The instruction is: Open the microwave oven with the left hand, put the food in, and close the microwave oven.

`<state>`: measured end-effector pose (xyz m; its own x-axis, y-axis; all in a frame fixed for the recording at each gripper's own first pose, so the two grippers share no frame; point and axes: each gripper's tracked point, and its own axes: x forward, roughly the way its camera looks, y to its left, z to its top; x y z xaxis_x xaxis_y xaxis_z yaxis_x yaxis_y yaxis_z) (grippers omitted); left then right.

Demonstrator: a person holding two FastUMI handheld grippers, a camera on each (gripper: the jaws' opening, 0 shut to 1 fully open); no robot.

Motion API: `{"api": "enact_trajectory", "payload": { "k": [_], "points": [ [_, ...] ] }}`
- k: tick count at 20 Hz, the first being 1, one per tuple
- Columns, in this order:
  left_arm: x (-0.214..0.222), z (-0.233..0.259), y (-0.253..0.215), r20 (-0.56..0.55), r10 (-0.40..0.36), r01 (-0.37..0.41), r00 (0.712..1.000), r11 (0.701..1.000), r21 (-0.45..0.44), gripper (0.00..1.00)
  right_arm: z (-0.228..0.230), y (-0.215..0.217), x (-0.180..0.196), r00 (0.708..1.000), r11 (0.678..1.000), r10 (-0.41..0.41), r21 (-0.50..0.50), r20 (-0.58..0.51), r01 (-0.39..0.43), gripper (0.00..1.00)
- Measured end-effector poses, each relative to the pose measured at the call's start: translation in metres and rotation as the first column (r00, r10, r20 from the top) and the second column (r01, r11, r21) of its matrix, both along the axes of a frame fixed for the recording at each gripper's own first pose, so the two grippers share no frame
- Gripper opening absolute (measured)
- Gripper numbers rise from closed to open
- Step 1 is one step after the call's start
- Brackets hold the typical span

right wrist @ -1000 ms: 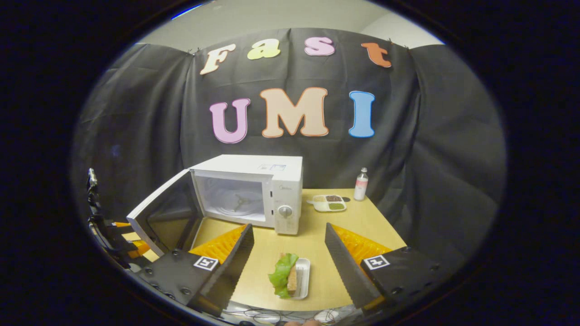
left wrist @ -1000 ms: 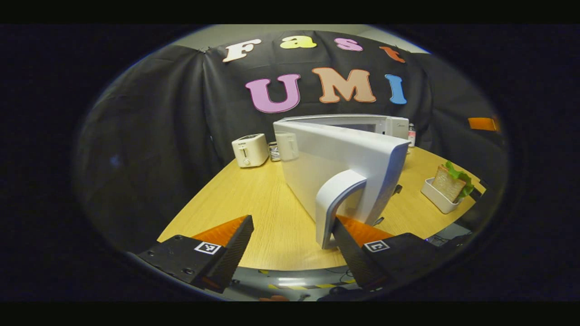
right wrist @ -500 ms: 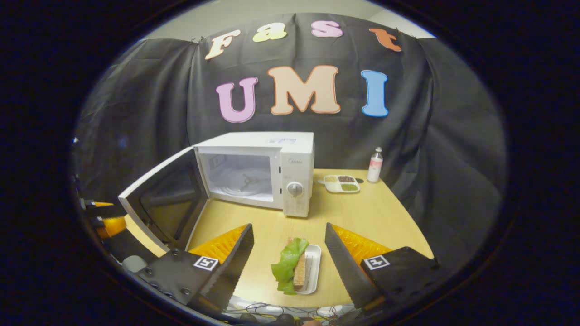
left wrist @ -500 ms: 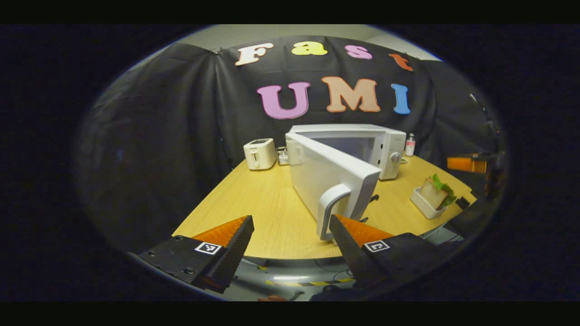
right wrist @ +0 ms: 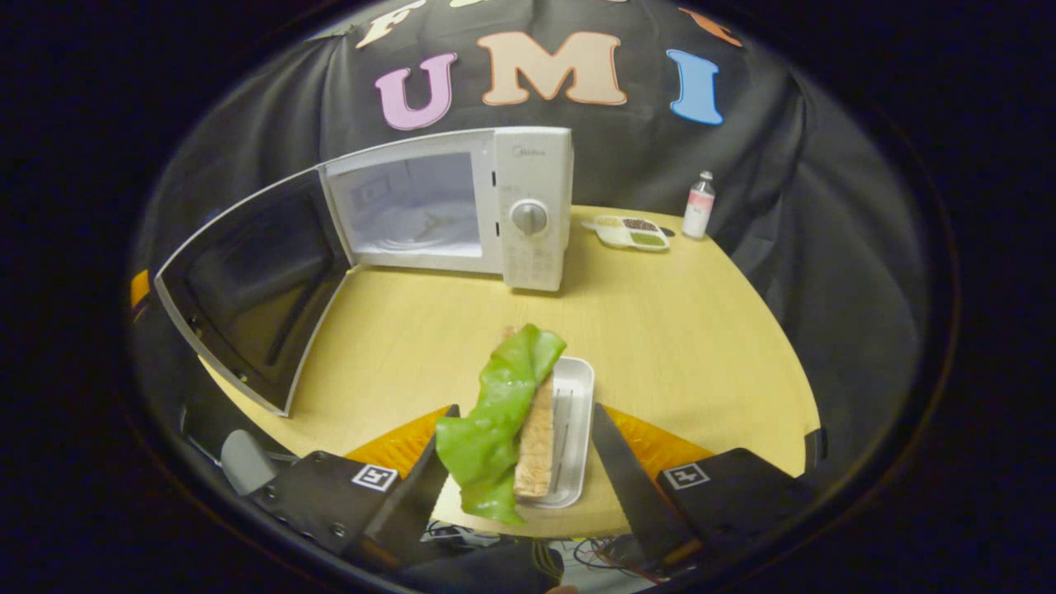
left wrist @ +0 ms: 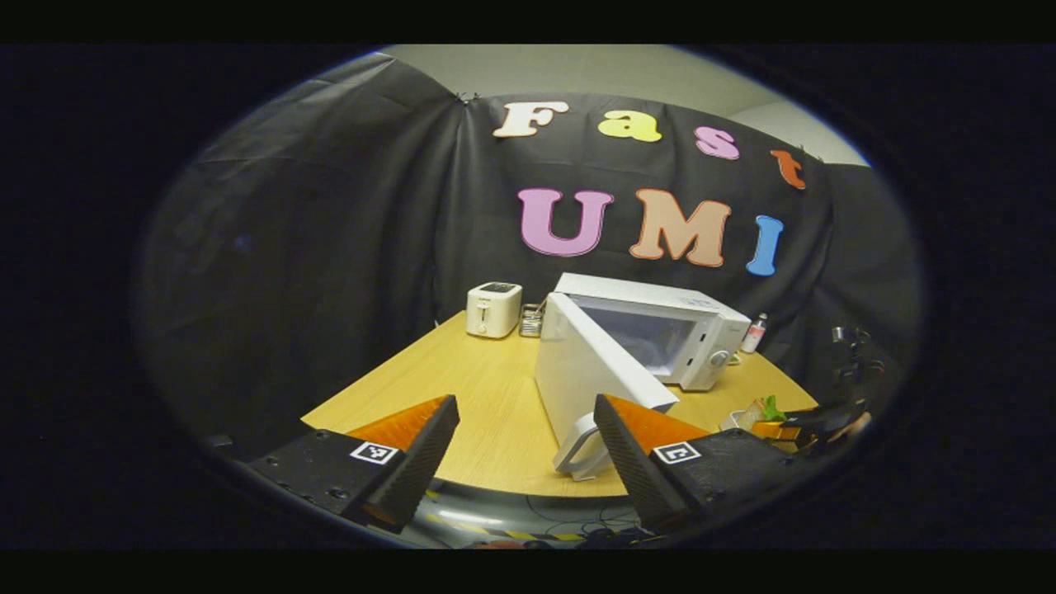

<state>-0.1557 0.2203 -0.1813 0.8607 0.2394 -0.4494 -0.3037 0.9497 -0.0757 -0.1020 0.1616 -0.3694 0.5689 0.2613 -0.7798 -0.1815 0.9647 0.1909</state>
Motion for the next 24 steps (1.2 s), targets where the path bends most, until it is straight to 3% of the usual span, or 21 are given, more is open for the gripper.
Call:
{"api": "enact_trajectory", "payload": {
  "k": [2, 3, 6, 7, 9, 10, 12, 14, 16, 20, 23, 24],
  "points": [
    [0.003, 0.003, -0.001, 0.008, 0.002, -0.001, 1.000, 1.000, -0.011, 0.94, -0.008, 0.002, 0.002, 1.000, 1.000, 0.004, 0.002, -0.014, -0.004, 0.94],
    [0.006, 0.007, -0.002, 0.016, 0.003, -0.003, 1.000, 1.000, -0.021, 0.94, -0.011, 0.002, 0.002, 1.000, 1.000, 0.014, -0.008, -0.019, -0.014, 0.98],
    [0.016, 0.017, -0.005, 0.042, 0.000, 0.001, 0.999, 1.000, -0.030, 0.96, -0.016, 0.009, 0.001, 0.999, 0.999, 0.038, -0.022, -0.018, -0.039, 0.79],
    [0.020, 0.023, -0.007, 0.058, -0.007, 0.008, 0.998, 1.000, -0.027, 0.96, -0.016, 0.007, 0.001, 0.999, 0.999, 0.041, -0.033, -0.010, -0.041, 0.77],
    [0.031, 0.032, -0.012, 0.086, -0.033, 0.036, 0.996, 0.999, -0.037, 0.96, -0.018, 0.001, 0.009, 0.999, 0.998, 0.035, -0.044, -0.015, -0.036, 0.53],
    [0.036, 0.034, -0.015, 0.091, -0.041, 0.045, 0.995, 0.998, -0.039, 0.96, -0.015, 0.006, 0.000, 0.999, 0.999, 0.031, -0.027, -0.030, -0.032, 0.53],
    [0.043, 0.036, -0.019, 0.092, -0.046, 0.050, 0.995, 0.998, -0.046, 0.96, -0.018, 0.008, 0.003, 0.998, 0.999, 0.038, -0.010, -0.055, -0.039, 0.41],
    [0.054, 0.051, -0.030, 0.144, -0.051, 0.067, 0.988, 0.992, -0.108, 0.96, -0.014, 0.007, 0.006, 0.997, 1.000, 0.028, -0.005, -0.066, -0.028, 0.34],
    [0.065, 0.065, -0.043, 0.198, -0.050, 0.084, 0.979, 0.983, -0.166, 0.96, -0.014, 0.004, 0.008, 0.998, 1.000, 0.002, -0.012, -0.065, -0.003, 0.38],
    [0.075, 0.082, -0.051, 0.249, -0.061, 0.111, 0.967, 0.975, -0.191, 0.96, -0.006, -0.001, 0.012, 0.998, 0.999, -0.037, -0.028, -0.045, 0.035, 0.38],
    [0.079, 0.086, -0.055, 0.261, -0.073, 0.127, 0.963, 0.972, -0.197, 0.96, 0.013, -0.001, 0.021, 0.999, 0.999, -0.045, 0.000, -0.017, 0.045, 0.33],
    [0.080, 0.087, -0.055, 0.264, -0.072, 0.128, 0.962, 0.972, -0.198, 0.96, 0.018, 0.000, 0.027, 0.999, 0.999, -0.045, 0.005, -0.004, 0.045, 0.38]
  ]
}}
